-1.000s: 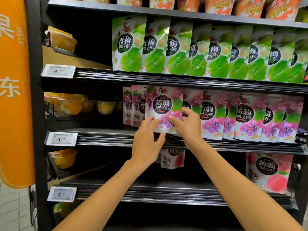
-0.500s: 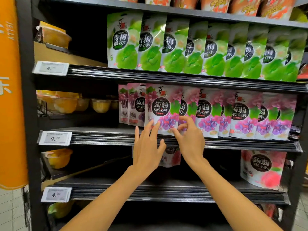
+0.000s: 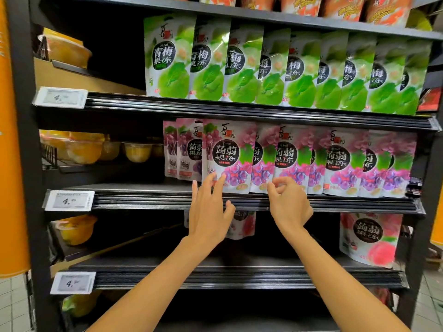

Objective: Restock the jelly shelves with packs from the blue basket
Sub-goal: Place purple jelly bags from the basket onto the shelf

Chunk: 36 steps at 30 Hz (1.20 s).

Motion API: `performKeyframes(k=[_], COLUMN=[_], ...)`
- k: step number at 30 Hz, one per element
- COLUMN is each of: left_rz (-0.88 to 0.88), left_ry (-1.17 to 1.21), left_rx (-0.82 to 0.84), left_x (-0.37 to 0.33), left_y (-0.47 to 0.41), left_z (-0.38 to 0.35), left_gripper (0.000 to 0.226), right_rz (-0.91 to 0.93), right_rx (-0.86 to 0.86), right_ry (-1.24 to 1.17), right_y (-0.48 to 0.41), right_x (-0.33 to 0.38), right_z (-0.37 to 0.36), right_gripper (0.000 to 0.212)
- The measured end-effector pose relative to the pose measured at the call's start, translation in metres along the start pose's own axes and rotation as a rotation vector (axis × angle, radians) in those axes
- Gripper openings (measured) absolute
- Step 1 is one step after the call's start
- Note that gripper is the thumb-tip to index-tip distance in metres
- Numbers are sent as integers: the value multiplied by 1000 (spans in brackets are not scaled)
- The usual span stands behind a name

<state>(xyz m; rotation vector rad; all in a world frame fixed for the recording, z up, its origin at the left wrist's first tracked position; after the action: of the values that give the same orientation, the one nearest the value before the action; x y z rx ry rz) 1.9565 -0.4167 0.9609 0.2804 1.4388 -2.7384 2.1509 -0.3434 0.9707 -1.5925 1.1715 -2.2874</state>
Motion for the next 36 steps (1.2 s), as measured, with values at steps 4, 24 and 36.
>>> performKeyframes(k=[4,24,36], left_rz=[-2,47,694], left_ry=[-45,425,519], left_rx=[29,0,653], left_x=[-2,-5,85], left_y=[-2,80,392], left_z=[-3,-1,-157], left_gripper=[64,31,17], right_rz=[-43,87,-549], right_rx=[13,179,764], right_ry=[29,-195,-121], right_y=[-7,82,357], right_x=[-3,-33,-273], right_z=[5,15,-12], right_gripper=[12,7,21])
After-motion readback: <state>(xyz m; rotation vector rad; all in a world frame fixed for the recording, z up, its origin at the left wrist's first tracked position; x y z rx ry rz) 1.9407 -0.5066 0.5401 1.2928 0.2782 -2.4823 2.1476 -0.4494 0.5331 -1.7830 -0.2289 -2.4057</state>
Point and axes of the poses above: each hand's wrist, its own y-axis away from the middle knuckle, its own z-axis out of the back of the hand, x = y × z, the point moved 8 cm from there along -y, towards the middle knuckle, and after that the axes turned 13 degrees about -y, right-handed, at the moved point
